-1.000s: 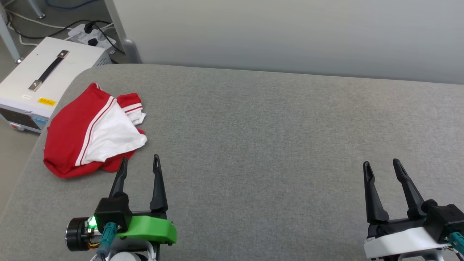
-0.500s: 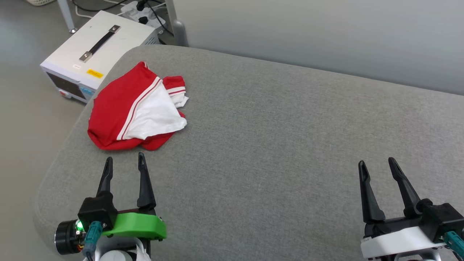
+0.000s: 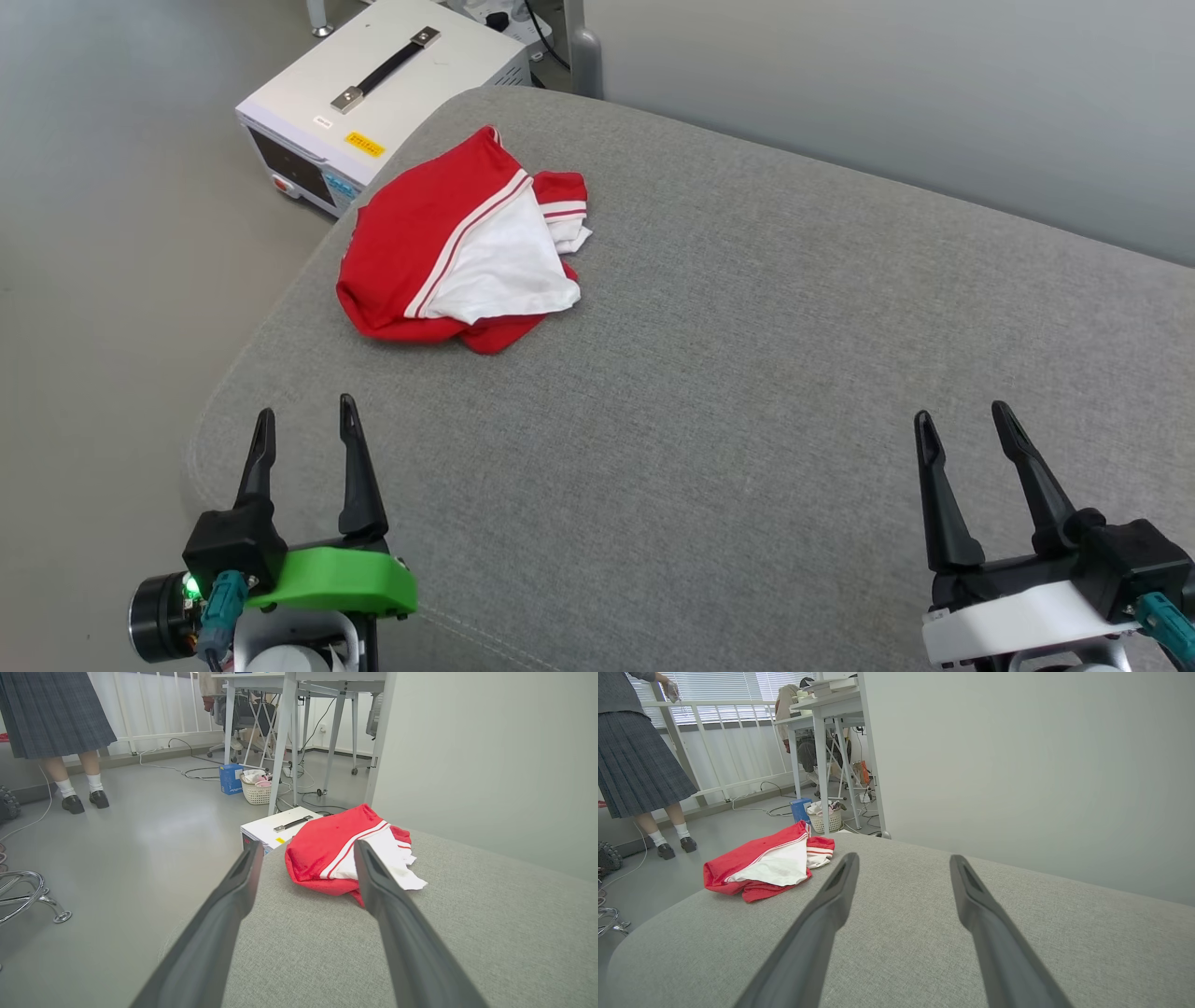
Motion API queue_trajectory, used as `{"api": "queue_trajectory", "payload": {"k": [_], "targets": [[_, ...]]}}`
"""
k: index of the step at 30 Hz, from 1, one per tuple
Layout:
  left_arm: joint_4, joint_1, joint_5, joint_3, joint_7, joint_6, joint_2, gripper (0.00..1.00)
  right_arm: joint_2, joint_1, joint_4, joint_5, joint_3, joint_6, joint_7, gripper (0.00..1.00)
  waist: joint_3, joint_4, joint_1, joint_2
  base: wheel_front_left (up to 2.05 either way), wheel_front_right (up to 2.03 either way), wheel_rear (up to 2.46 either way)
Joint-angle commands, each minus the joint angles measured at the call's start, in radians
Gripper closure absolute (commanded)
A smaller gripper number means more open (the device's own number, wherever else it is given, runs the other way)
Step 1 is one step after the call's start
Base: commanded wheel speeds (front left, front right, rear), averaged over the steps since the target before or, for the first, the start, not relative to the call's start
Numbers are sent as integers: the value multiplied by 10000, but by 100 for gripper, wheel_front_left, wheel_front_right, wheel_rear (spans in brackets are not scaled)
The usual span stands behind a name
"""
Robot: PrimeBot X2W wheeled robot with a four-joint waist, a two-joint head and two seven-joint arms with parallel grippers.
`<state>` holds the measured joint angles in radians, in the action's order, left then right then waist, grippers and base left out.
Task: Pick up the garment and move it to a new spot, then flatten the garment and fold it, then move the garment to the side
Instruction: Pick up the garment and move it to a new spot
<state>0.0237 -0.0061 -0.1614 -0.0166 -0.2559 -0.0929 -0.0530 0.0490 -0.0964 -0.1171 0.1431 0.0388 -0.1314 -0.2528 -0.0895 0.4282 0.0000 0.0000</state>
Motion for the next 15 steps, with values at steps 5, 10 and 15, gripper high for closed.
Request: {"api": "queue_trajectory", "payload": {"k": [5, 10, 15], "targets": [[70, -1, -118, 198, -59, -12, 28, 0, 12, 175, -15, -96, 90, 7, -90, 0, -46, 111, 0, 0, 0, 0, 0], [89, -117, -106, 477, -59, 193, 28, 0, 12, 187, -6, -142, 83, 7, -90, 0, -121, -27, 0, 0, 0, 0, 0], [273, -770, 39, 979, -59, 772, 1, 0, 12, 321, -38, -255, 146, 7, -90, 0, -347, -271, 0, 0, 0, 0, 0]]}}
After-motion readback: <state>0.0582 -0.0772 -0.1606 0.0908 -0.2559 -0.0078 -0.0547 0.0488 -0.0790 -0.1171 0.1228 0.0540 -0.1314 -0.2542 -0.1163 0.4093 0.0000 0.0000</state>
